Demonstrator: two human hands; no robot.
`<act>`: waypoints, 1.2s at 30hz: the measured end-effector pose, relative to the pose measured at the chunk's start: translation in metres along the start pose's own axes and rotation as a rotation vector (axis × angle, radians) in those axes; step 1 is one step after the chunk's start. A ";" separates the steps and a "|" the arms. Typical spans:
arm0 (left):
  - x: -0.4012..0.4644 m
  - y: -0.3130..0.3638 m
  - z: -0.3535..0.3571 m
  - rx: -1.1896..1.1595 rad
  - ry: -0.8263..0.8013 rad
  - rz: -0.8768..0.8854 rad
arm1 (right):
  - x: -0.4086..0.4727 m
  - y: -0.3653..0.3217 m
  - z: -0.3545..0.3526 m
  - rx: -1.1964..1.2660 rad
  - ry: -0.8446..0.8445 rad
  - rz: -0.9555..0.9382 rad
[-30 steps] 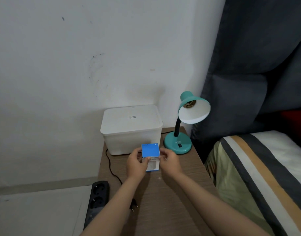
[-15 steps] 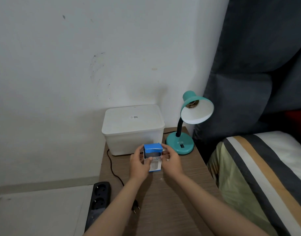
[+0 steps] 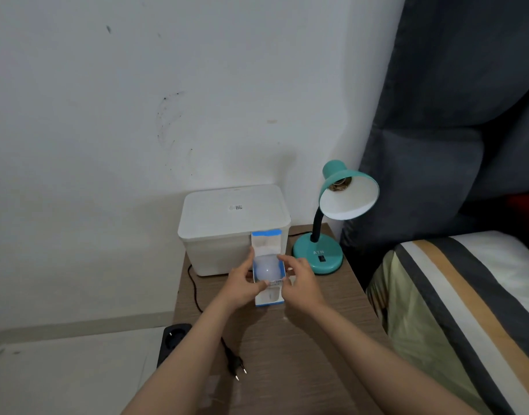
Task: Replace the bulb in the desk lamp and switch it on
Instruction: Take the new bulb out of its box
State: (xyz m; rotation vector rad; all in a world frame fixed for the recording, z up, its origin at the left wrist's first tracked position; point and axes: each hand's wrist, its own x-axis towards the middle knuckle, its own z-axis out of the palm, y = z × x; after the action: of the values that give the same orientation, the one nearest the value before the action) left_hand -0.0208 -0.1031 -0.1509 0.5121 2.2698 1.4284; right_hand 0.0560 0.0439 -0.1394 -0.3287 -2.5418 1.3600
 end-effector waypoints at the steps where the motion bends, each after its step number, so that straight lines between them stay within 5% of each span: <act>1: 0.000 0.000 -0.001 -0.006 -0.017 -0.006 | 0.002 0.000 -0.001 -0.034 -0.001 -0.027; 8: -0.004 0.000 -0.001 -0.016 -0.015 -0.006 | 0.025 -0.002 -0.002 -0.285 -0.001 -0.175; 19: -0.006 -0.002 0.000 -0.114 -0.040 -0.027 | 0.052 -0.026 0.002 -0.573 -0.190 -0.096; 36: -0.013 0.003 0.003 -0.079 0.021 0.003 | 0.023 -0.035 -0.026 0.098 0.208 -0.142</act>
State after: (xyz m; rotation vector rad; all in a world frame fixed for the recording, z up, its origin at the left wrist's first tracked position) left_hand -0.0079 -0.1057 -0.1476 0.4786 2.2190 1.5247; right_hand 0.0394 0.0523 -0.0935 -0.2523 -2.2753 1.3182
